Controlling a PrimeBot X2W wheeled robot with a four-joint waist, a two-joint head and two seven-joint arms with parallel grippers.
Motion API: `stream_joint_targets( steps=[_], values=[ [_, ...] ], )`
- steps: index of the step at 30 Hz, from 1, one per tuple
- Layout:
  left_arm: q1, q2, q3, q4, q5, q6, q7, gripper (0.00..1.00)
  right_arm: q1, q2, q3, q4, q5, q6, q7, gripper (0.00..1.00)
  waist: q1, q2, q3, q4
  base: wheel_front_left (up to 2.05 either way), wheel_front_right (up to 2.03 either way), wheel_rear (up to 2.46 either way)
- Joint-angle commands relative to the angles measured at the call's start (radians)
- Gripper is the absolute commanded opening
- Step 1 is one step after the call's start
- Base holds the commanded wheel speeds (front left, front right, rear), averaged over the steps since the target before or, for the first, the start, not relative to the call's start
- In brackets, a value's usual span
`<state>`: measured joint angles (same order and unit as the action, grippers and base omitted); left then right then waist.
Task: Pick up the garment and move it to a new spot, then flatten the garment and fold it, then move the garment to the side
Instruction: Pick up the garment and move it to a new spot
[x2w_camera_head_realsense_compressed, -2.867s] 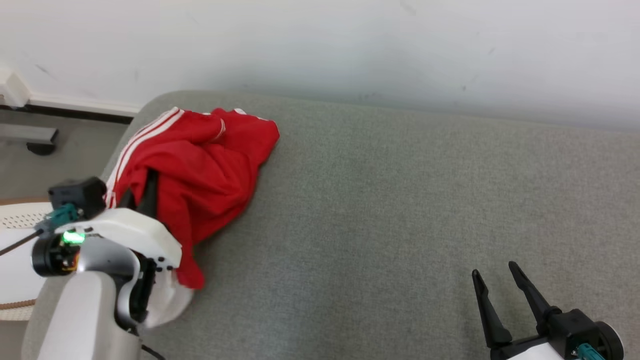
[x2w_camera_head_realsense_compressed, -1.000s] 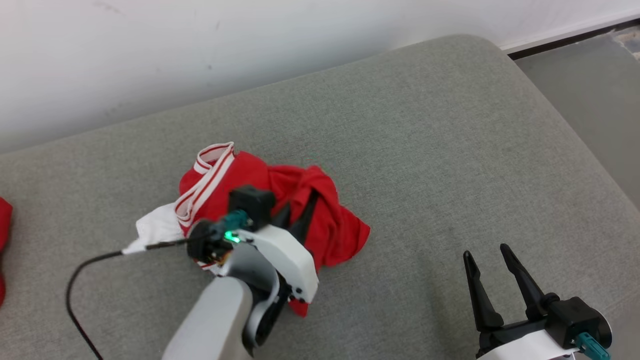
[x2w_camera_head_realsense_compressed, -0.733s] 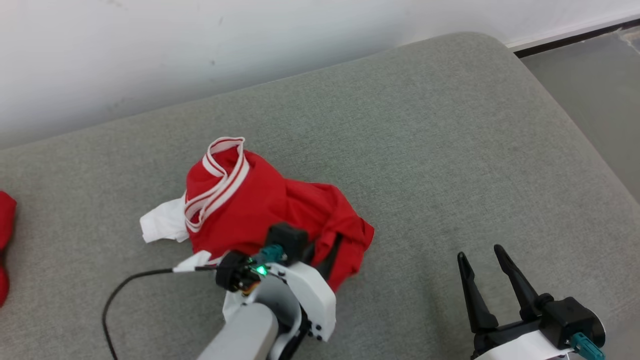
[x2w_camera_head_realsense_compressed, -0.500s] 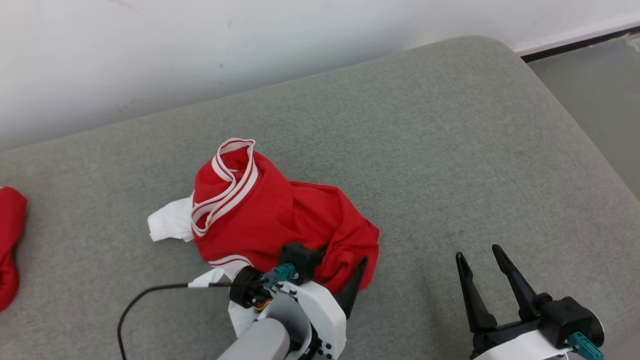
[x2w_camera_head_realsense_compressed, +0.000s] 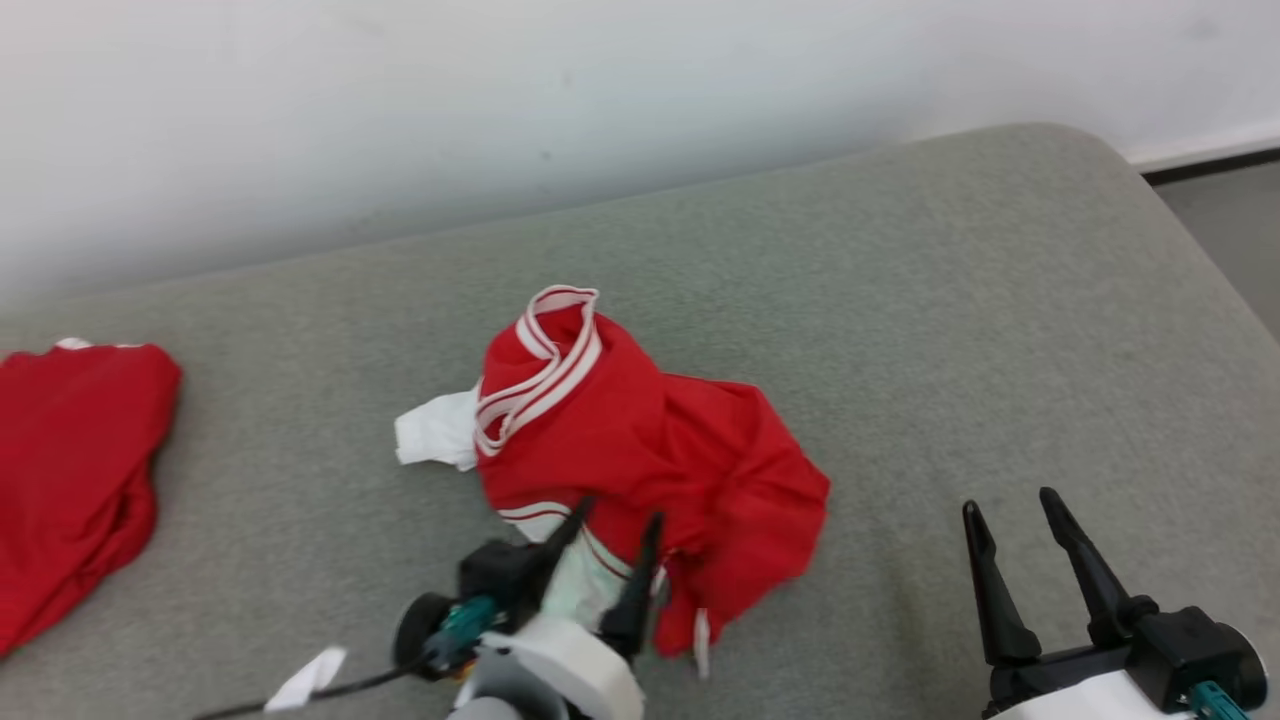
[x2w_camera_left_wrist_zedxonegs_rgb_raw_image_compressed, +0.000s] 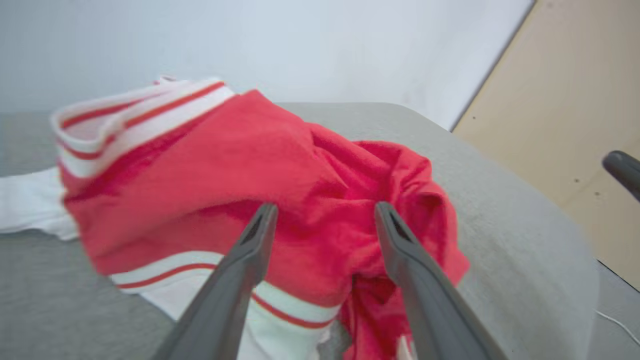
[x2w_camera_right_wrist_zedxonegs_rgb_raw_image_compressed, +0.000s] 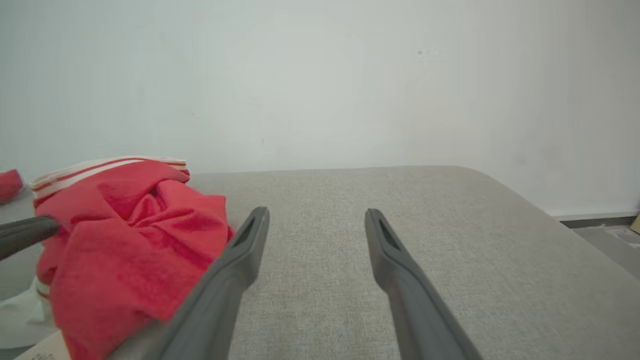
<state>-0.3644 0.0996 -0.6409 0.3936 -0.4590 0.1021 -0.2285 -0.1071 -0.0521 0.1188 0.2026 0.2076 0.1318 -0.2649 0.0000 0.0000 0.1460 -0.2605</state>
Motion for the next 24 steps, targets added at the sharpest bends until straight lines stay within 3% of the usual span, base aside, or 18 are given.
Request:
stream_joint_targets(
  steps=[1,7,12,18,24],
  values=[
    [0.038,0.024,0.025,-0.04,0.002,0.024,-0.018,1.0,0.016,-0.011,-0.014,-0.014,-0.017,-0.002,0.001,1.0,0.0,0.0,-0.022,0.045,0.0,0.0,0.0],
    [0.152,0.061,0.14,-0.16,0.009,0.102,-0.036,1.0,0.044,-0.027,-0.037,-0.035,-0.031,-0.002,0.001,1.0,0.0,0.0,-0.056,0.111,0.0,0.0,0.0],
    [0.256,0.061,0.243,-0.251,0.038,0.117,-0.035,1.0,0.064,-0.032,-0.049,-0.038,-0.036,-0.002,0.001,1.0,0.0,0.0,-0.077,0.147,0.0,0.0,0.0],
    [0.379,0.041,0.375,-0.316,0.097,0.083,-0.036,1.0,0.091,-0.035,-0.064,-0.032,-0.041,-0.002,0.001,1.0,0.0,0.0,-0.099,0.192,0.0,0.0,0.0],
    [0.459,-0.008,0.476,-0.353,0.153,0.005,-0.036,1.0,0.106,-0.044,-0.058,-0.01,-0.053,-0.002,0.001,1.0,0.0,0.0,-0.127,0.218,0.0,0.0,0.0]
  ],
)
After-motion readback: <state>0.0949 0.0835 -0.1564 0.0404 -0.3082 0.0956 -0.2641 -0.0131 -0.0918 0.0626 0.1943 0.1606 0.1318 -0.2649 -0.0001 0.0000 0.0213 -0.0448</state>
